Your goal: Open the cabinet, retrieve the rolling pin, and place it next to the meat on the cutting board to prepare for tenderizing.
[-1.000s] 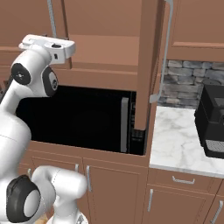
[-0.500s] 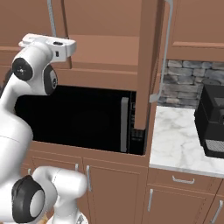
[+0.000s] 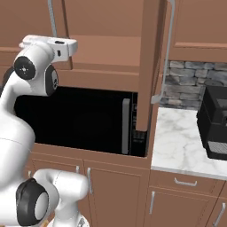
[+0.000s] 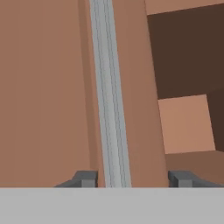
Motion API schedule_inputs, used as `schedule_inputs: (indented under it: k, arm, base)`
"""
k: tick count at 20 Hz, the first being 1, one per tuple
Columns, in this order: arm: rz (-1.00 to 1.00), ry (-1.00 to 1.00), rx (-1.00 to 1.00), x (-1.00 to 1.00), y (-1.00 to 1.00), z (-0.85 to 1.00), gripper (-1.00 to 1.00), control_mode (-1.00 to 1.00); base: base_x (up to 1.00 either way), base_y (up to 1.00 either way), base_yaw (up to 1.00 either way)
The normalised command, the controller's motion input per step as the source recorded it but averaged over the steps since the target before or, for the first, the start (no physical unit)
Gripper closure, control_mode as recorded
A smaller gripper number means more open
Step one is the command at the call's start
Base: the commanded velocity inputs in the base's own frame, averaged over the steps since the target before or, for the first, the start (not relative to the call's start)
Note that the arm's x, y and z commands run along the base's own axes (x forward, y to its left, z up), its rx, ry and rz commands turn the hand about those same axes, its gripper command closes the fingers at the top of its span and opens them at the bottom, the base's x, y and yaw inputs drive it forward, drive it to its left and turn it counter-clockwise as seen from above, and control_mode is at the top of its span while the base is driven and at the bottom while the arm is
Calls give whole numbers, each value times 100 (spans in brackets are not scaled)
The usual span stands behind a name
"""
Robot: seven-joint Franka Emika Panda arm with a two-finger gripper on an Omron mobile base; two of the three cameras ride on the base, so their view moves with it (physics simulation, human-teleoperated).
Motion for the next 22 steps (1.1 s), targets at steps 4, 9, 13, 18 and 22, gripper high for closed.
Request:
schedule_inputs:
  k: [4,9,13,18,22]
  arm:
    - [0,0,-14,0,40,-20,100,-100]
    - [1,-2,-15,-28,48,-19,100,-100]
    - [0,-12,-14,-67,53,-5,100,-100]
    - [0,-15,-9,-90,65,-2,100,-100]
    - [0,-15,-4,-100,73,0,100,-100]
  base:
    - [0,0,0]
    - [0,0,0]
    - [0,0,0]
    - [0,0,0]
    - [0,0,0]
